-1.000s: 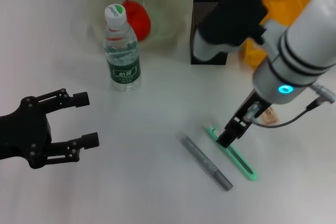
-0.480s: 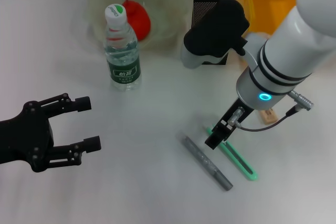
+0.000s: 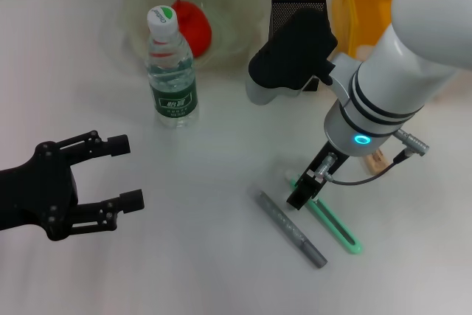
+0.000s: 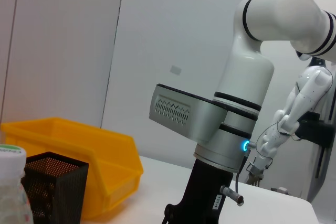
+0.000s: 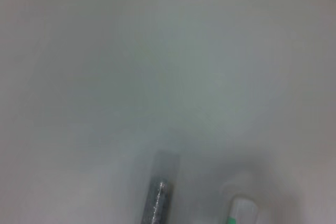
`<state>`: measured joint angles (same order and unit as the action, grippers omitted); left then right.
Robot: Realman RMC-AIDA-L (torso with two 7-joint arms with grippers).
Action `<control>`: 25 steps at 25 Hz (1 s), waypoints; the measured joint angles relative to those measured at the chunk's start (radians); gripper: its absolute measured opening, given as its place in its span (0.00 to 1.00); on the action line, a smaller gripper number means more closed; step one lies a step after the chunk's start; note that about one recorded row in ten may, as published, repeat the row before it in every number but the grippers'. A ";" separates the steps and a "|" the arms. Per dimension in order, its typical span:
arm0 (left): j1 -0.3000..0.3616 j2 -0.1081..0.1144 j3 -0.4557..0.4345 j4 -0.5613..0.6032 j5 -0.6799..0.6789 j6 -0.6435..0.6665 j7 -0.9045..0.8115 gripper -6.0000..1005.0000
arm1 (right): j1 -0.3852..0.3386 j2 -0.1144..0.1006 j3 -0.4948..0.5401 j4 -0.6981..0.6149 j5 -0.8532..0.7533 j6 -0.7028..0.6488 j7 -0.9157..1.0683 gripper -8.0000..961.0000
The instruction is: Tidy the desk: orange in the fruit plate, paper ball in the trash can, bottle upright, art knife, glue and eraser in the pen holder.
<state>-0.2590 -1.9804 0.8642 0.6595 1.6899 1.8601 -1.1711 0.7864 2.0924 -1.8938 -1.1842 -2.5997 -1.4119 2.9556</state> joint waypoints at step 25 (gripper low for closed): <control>-0.005 -0.001 -0.001 0.000 -0.002 0.001 -0.003 0.83 | -0.004 0.000 -0.010 0.018 0.049 0.001 0.000 0.30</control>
<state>-0.2638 -1.9818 0.8636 0.6596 1.6875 1.8607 -1.1742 0.7822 2.0924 -1.9037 -1.1660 -2.5512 -1.4105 2.9558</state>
